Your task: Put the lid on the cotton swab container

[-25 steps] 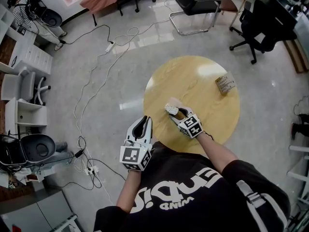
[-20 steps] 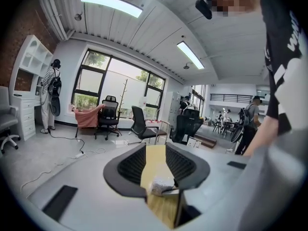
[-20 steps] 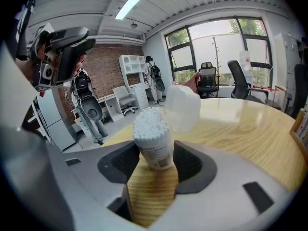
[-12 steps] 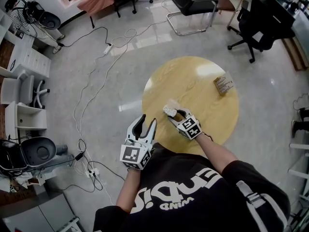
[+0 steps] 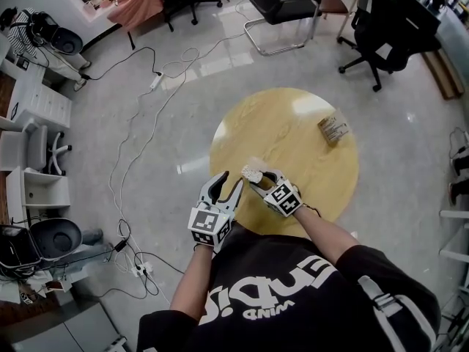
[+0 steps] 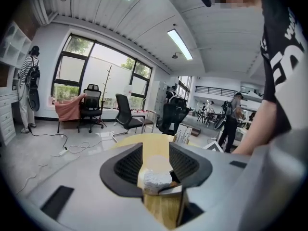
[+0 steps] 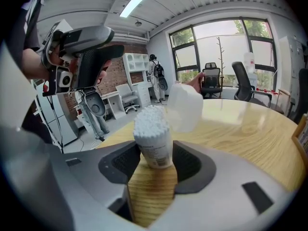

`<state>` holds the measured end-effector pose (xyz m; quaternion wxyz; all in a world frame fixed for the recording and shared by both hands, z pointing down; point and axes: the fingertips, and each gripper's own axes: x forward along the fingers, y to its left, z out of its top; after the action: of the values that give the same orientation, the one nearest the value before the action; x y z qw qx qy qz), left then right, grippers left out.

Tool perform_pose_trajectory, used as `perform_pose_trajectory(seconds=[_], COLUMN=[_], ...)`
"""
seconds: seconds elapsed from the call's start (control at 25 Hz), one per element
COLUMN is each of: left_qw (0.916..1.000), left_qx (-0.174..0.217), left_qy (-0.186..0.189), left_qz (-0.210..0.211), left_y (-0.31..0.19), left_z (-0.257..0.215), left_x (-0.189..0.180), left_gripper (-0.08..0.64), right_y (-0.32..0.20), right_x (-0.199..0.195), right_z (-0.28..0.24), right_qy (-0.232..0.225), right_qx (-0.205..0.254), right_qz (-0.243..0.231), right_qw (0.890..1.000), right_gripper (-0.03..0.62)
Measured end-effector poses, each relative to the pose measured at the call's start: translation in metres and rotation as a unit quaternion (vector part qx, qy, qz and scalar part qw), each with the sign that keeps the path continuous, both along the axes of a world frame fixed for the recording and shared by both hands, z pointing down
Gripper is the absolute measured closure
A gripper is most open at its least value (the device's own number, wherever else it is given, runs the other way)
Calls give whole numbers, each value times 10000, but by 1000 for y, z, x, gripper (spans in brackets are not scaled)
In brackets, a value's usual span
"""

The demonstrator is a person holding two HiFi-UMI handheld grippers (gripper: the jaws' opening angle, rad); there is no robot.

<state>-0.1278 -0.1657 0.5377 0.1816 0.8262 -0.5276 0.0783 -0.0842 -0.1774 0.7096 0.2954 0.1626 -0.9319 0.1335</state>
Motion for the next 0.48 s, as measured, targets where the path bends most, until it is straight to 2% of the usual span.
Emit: perform_pose_trajectory(seconds=[0.28,0.48], left_qw=[9984,9975], left_qx=[-259,-407], left_qy=[-124,-158], left_qz=[481,558], left_y=[-30,-53], left_z=[34,52], left_x=[18,22], left_gripper=[399,399], right_y=[2,2], right_x=[0,0], right_z=[1,2], right_qy=[19,17], right_qx=[21,21], right_qz=[-60,-62], right_qw=[10000,10000], right_gripper=[388,388])
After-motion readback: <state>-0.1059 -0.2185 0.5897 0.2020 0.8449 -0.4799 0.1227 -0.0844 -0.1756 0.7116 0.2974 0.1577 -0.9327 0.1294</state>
